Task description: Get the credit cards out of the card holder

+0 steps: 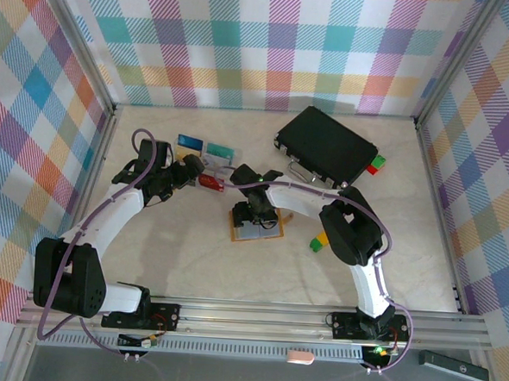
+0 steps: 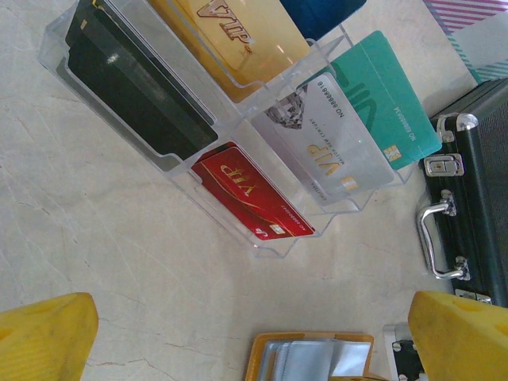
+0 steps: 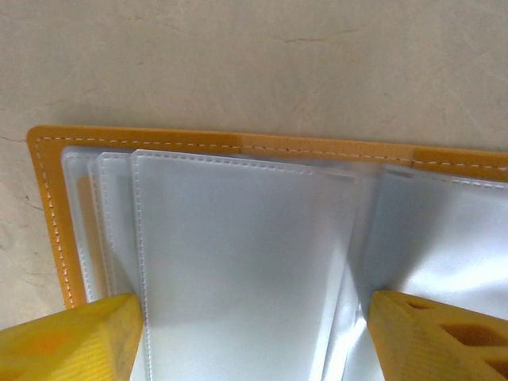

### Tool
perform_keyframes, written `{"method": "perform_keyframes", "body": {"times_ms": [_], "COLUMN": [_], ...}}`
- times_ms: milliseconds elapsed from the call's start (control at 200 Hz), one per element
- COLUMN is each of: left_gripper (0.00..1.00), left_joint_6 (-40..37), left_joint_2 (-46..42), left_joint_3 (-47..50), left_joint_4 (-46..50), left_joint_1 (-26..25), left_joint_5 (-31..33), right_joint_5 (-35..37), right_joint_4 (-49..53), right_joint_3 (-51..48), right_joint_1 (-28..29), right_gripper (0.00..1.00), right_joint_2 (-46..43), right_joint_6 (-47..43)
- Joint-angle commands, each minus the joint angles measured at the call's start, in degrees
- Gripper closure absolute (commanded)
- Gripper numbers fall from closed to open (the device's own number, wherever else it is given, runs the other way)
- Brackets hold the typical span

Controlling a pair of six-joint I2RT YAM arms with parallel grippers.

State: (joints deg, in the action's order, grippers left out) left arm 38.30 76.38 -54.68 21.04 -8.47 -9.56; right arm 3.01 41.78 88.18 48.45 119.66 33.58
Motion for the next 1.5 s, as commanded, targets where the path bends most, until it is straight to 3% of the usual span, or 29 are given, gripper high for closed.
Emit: {"method": "perform_keyframes", "body": {"times_ms": [0,230,580,760,1205,1495], "left_gripper": [0.0,0.0,0.08,0.22,0.79,0.89], "left_joint_6": [0.61,0.7,0.38,0.41,2.79,4.94], "left_joint_2": [0.09,-0.11,0.25,2.01,10.48,18.13], "left_joint_3": [0.46,0.85,2.2,3.37,4.58,2.42], "left_joint_4": [1.89,2.11,1.57,-0.55,-8.02,-12.29], "left_joint_1": [0.63,0.68,0.63,-0.26,-11.04,-16.06], "left_joint_5": [0.94,1.26,-2.29,-7.63,-14.7,-18.3], "right_joint_5": [1.94,3.3,3.26,2.76,-0.94,-1.9], "right_joint_4": [3.78,5.17,2.31,-0.51,-6.47,-8.81], "right_joint_3": [-0.31,0.16,-2.85,-5.48,-9.49,-11.71], "right_joint_1": [-0.11,-0.11,-1.24,-2.12,-3.43,-3.97], "right_gripper": [0.22,0.24,0.48,0.55,0.71,0.72], "right_joint_2": [4.14,5.59,3.53,1.0,-2.88,-4.51], "right_joint_6": [-0.3,0.57,3.09,3.57,3.8,4.52]}}
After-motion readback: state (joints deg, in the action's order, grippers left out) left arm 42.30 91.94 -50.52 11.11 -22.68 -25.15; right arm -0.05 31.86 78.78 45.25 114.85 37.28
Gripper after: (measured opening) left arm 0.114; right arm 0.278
